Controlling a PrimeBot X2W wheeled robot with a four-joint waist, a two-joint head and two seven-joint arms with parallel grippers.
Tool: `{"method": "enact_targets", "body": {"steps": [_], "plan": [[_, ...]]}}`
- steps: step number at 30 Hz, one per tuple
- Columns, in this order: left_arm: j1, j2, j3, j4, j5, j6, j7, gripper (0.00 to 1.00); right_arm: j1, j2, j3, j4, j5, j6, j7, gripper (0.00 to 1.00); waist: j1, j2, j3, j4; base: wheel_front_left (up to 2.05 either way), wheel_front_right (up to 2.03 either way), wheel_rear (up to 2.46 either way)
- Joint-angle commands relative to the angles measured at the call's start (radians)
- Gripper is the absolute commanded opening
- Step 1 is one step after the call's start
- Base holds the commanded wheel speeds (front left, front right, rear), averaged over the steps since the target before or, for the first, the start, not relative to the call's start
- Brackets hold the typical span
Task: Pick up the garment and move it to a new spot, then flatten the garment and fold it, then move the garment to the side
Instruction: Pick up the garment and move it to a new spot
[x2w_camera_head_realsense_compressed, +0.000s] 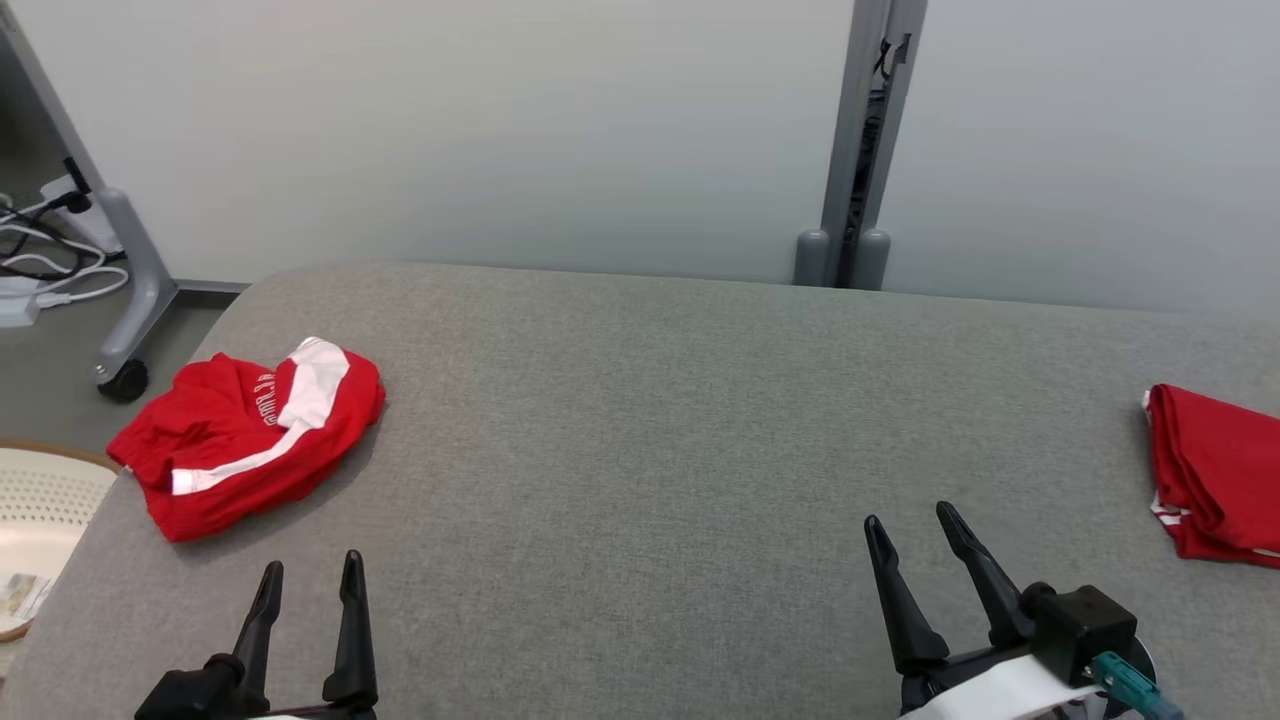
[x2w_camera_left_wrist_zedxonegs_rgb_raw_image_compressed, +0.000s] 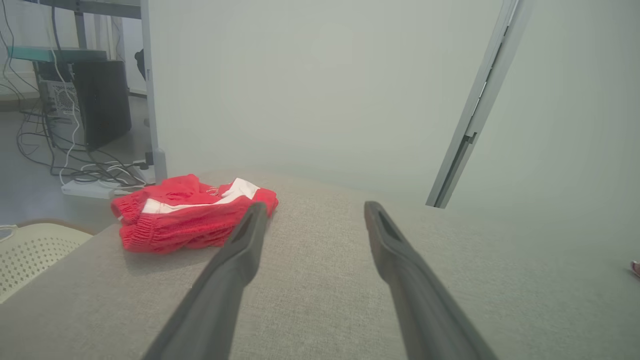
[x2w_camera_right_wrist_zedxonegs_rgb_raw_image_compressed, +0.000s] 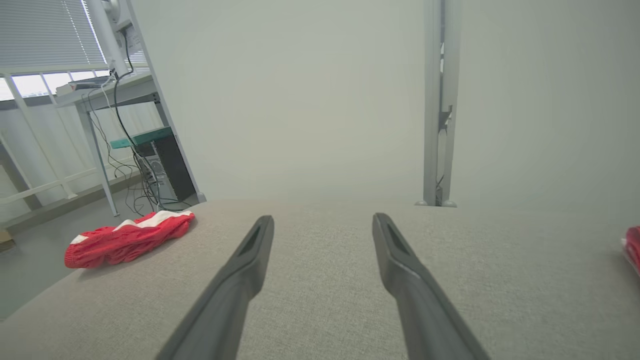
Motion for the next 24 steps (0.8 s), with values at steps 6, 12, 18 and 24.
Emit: {"method": "enact_targets", "body": {"steps": [6, 12, 18, 24], "plan": [[-0.015, 0.003, 0.007, -0.019, 0.002, 0.013, -0.003, 1.00, -0.024, -0.006, 0.019, -0.008, 0.009, 0.000, -0.002, 1.00, 0.0000, 0.0000, 0.023, 0.080, 0.00, 0.00, 0.00], [-0.029, 0.003, 0.016, -0.023, 0.008, 0.008, -0.003, 1.00, -0.023, -0.006, 0.026, -0.016, 0.016, 0.000, -0.002, 1.00, 0.0000, 0.0000, 0.033, 0.152, 0.00, 0.00, 0.00], [-0.022, 0.003, 0.017, -0.025, 0.009, 0.017, -0.003, 1.00, -0.011, -0.006, 0.033, -0.011, 0.020, 0.000, -0.001, 1.00, 0.0000, 0.0000, 0.025, 0.213, 0.00, 0.00, 0.00], [-0.007, 0.003, 0.011, -0.028, 0.011, 0.026, -0.003, 1.00, -0.002, -0.006, 0.039, -0.006, 0.019, 0.000, -0.002, 1.00, 0.0000, 0.0000, 0.012, 0.261, 0.00, 0.00, 0.00]]}}
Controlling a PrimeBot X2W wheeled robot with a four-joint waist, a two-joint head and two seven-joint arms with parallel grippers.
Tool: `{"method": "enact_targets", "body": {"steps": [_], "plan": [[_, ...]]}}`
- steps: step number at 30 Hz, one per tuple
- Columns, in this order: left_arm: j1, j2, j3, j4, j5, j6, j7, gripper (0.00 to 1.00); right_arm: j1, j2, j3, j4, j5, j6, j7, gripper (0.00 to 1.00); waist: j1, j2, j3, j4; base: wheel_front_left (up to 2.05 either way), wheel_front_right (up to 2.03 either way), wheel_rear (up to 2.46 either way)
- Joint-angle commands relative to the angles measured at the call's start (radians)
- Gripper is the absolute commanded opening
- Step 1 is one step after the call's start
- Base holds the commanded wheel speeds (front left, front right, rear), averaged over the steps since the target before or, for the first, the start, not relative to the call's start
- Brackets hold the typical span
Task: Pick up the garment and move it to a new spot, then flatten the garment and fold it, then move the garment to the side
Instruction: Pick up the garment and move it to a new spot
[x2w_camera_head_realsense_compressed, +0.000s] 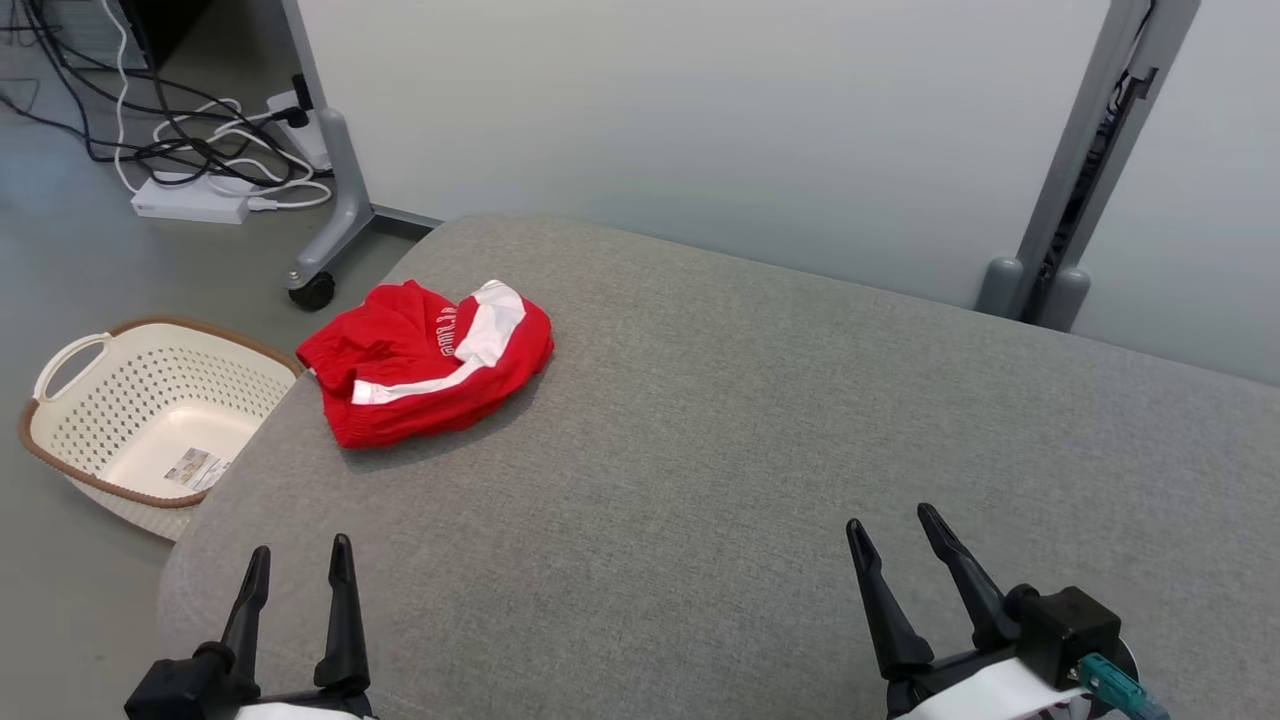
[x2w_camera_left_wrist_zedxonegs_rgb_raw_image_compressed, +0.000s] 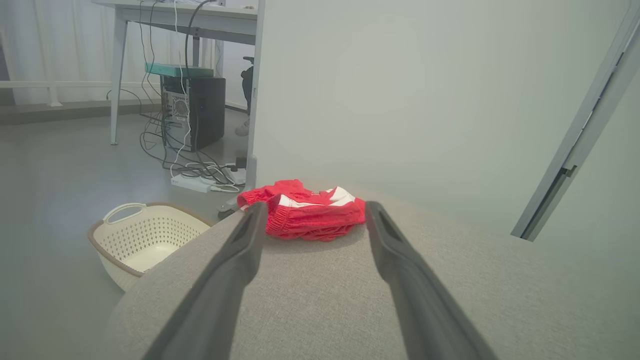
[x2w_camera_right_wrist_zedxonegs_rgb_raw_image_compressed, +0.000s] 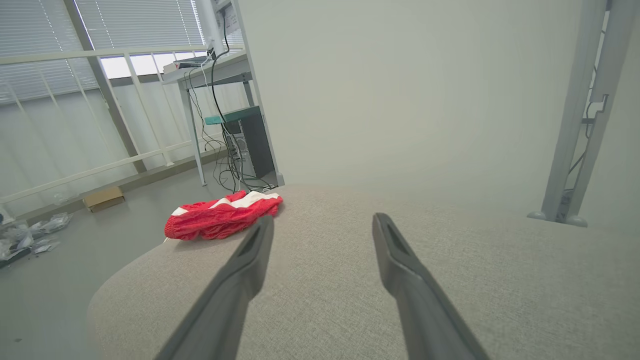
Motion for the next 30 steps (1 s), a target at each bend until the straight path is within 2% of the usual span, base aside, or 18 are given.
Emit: {"method": "enact_targets", "body": {"steps": [1, 10, 18, 24, 30], "plan": [[0.010, 0.003, -0.002, -0.003, 0.005, 0.006, -0.003, 1.00, 0.011, -0.006, 0.001, -0.001, 0.002, 0.000, -0.001, 1.00, 0.0000, -0.0001, -0.007, 0.019, 0.00, 0.00, 0.00], [0.013, 0.003, -0.002, -0.004, 0.007, 0.005, -0.003, 1.00, 0.014, -0.006, 0.008, 0.004, 0.007, 0.000, -0.001, 1.00, 0.0000, -0.0001, -0.014, 0.047, 0.00, 0.00, 0.00], [-0.018, 0.003, 0.022, 0.015, -0.009, 0.003, -0.003, 1.00, 0.007, -0.006, 0.016, 0.005, -0.001, 0.000, -0.001, 1.00, 0.0000, -0.0001, 0.004, 0.037, 0.00, 0.00, 0.00], [-0.100, 0.002, 0.059, 0.042, -0.067, -0.014, -0.003, 1.00, -0.047, -0.007, 0.021, 0.022, -0.049, 0.000, -0.001, 1.00, 0.0000, -0.0001, 0.091, 0.018, 0.00, 0.00, 0.00], [-0.250, 0.002, 0.098, 0.111, -0.120, -0.044, -0.003, 1.00, -0.130, -0.038, 0.011, 0.030, -0.099, 0.000, -0.001, 1.00, 0.0000, -0.0001, 0.211, 0.000, 0.00, 0.00, 0.00]]}}
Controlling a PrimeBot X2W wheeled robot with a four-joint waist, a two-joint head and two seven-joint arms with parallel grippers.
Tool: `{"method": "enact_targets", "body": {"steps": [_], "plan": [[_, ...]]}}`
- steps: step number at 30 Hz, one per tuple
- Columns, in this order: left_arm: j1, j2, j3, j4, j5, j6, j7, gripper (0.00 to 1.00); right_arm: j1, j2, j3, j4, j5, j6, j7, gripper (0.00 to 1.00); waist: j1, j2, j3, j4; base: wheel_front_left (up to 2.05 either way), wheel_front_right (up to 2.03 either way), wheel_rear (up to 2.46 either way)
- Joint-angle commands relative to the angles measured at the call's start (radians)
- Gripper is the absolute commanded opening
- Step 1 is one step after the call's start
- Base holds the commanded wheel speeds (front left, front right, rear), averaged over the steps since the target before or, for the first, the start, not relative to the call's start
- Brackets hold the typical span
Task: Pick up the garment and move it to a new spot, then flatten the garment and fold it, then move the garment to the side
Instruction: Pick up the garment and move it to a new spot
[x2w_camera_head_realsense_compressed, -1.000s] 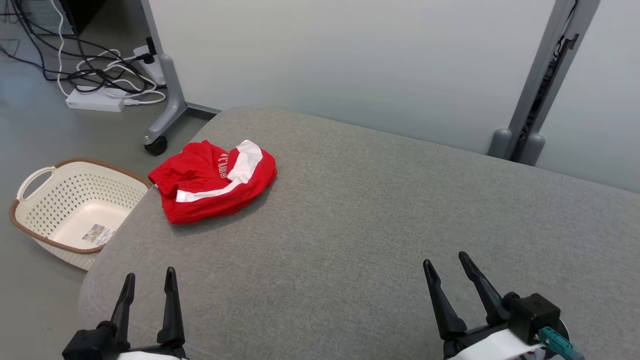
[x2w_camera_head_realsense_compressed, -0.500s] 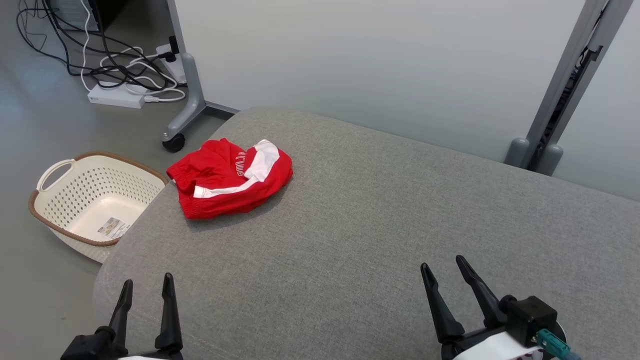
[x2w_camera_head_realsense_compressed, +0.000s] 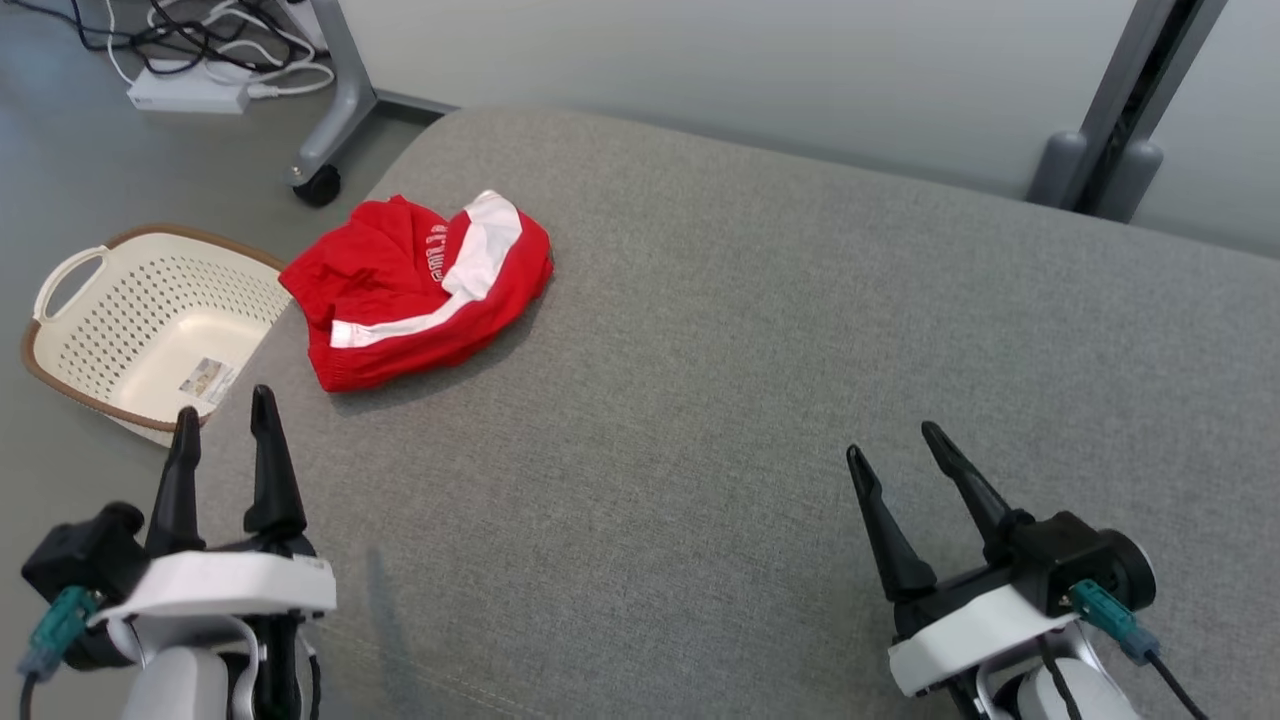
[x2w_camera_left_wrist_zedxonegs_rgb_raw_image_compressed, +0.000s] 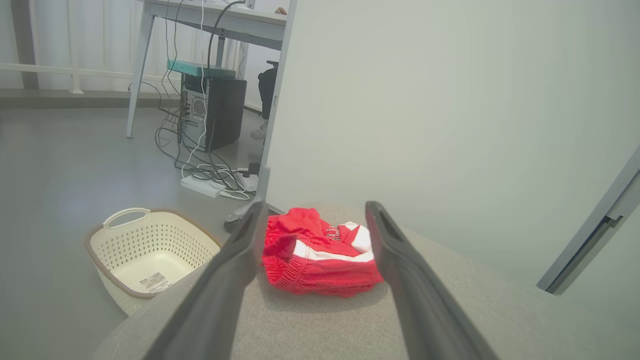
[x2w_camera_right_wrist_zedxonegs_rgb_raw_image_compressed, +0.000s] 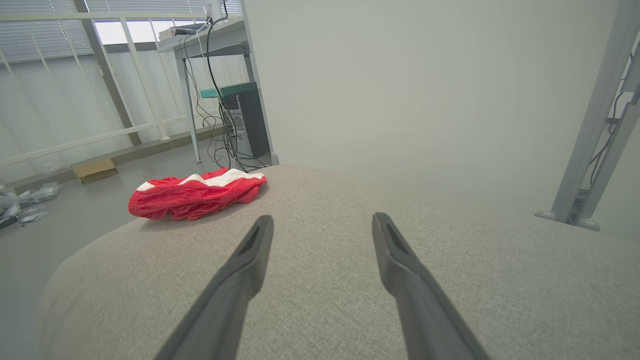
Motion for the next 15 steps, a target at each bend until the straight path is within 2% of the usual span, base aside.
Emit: {"method": "enact_targets", "body": {"steps": [1, 9, 15], "plan": [[-0.031, 0.003, 0.008, 0.011, -0.006, -0.006, -0.003, 1.00, -0.016, -0.012, -0.002, 0.000, -0.008, 0.000, -0.002, 1.00, 0.0000, -0.0001, 0.061, -0.017, 0.00, 0.00, 0.00], [-0.257, 0.005, 0.039, 0.196, 0.017, -0.054, -0.003, 1.00, -0.098, -0.036, -0.002, 0.006, -0.045, 0.000, -0.002, 1.00, 0.0000, -0.0001, 0.178, -0.051, 0.00, 0.00, 0.00], [-0.435, 0.037, 0.044, 0.379, 0.009, -0.073, -0.003, 1.00, -0.132, -0.045, -0.009, 0.012, -0.062, 0.000, -0.001, 1.00, 0.0000, -0.0001, 0.246, -0.069, 0.00, 0.00, 0.00]]}}
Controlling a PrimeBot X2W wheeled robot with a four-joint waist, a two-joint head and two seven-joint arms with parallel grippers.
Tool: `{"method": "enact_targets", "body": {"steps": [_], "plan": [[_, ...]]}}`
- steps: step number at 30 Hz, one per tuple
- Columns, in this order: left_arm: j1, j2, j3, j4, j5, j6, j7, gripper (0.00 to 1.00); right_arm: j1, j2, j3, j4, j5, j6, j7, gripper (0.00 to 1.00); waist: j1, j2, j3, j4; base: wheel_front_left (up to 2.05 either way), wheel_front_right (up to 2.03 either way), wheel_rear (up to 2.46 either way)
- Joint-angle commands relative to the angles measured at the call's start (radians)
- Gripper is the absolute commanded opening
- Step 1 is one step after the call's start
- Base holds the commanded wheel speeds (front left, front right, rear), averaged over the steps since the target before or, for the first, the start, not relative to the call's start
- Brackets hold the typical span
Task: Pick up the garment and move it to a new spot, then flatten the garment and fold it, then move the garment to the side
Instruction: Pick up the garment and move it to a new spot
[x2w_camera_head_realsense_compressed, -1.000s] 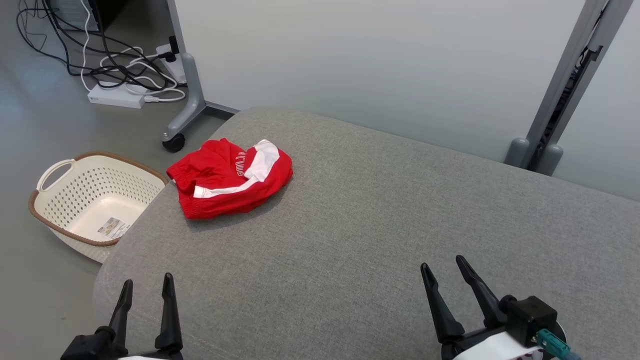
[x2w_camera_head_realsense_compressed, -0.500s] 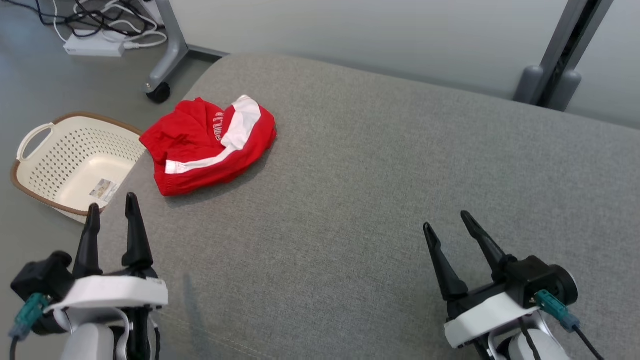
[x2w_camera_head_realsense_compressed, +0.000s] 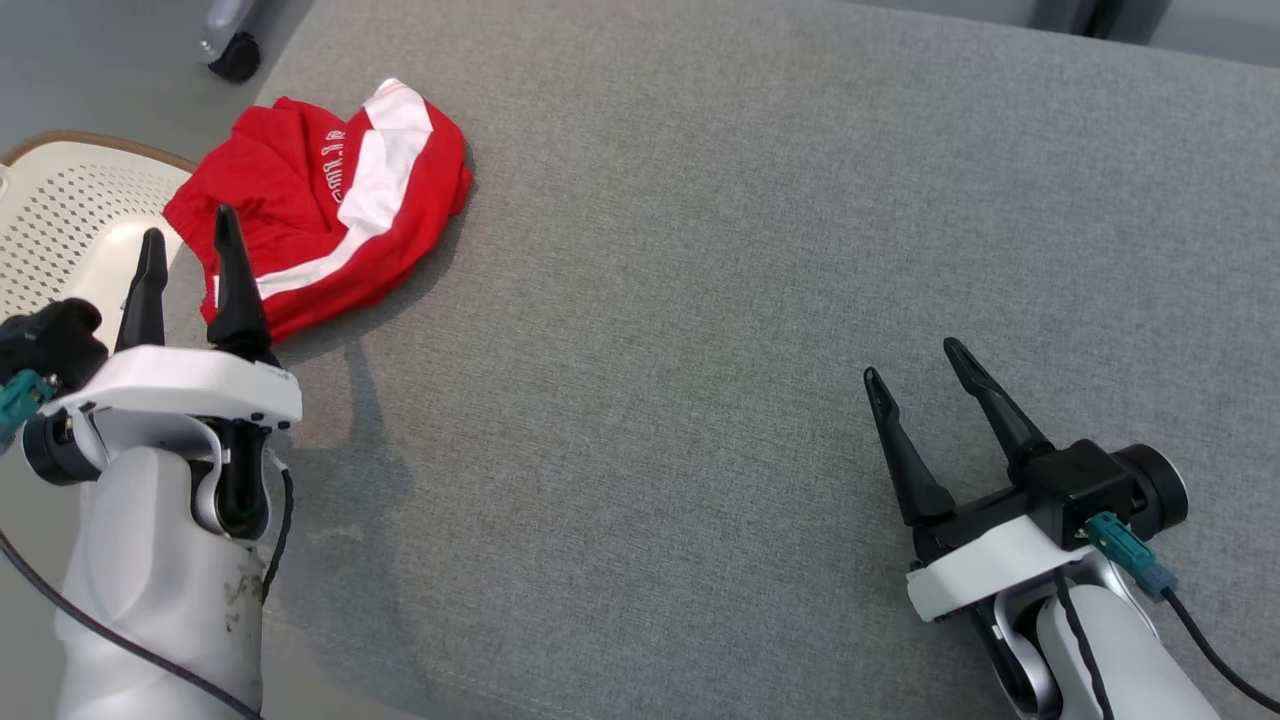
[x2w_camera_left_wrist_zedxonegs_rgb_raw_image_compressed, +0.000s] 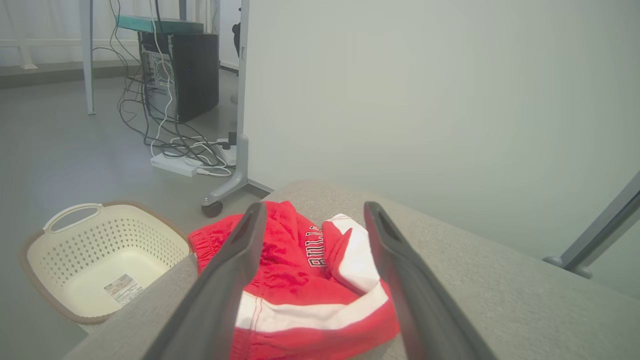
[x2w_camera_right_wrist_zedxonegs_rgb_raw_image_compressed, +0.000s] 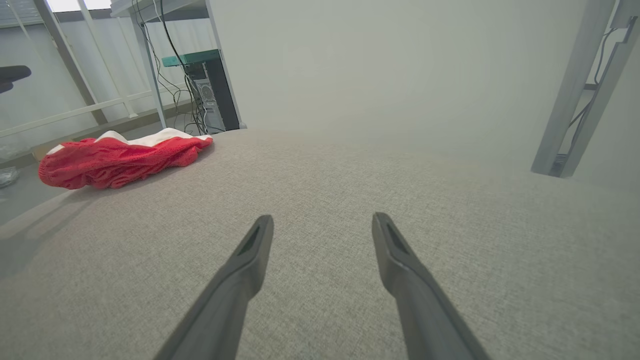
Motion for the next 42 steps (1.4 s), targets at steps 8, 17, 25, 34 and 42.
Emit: {"method": "enact_targets", "body": {"steps": [8, 17, 25, 34, 42], "plan": [[-0.242, 0.058, -0.039, 0.333, -0.025, -0.011, 0.037, 1.00, -0.042, -0.013, 0.008, 0.010, -0.009, 0.000, -0.002, 1.00, 0.0000, 0.0000, 0.081, -0.029, 0.00, 0.00, 0.00], [-0.392, 0.087, -0.075, 0.610, -0.025, 0.010, 0.288, 1.00, -0.057, -0.018, 0.036, 0.027, 0.018, 0.000, -0.002, 1.00, 0.0000, 0.0000, 0.089, -0.040, 0.00, 0.00, 0.00], [-0.381, 0.085, -0.109, 0.670, -0.033, -0.003, 0.473, 1.00, -0.066, -0.011, 0.049, 0.049, 0.029, 0.000, -0.001, 1.00, 0.0000, 0.0000, 0.095, -0.056, 0.00, 0.00, 0.00], [-0.335, 0.083, -0.117, 0.685, -0.064, -0.010, 0.489, 0.00, -0.078, -0.007, 0.047, 0.067, 0.017, 0.000, -0.001, 1.00, 0.0000, 0.0000, 0.102, -0.073, 0.00, 0.00, 0.00], [-0.303, 0.100, -0.147, 0.579, -0.104, -0.012, 0.231, 0.00, -0.065, 0.007, 0.045, 0.069, 0.022, 0.000, -0.001, 1.00, 0.0000, 0.0000, 0.069, -0.082, 0.00, 0.00, 0.00]]}}
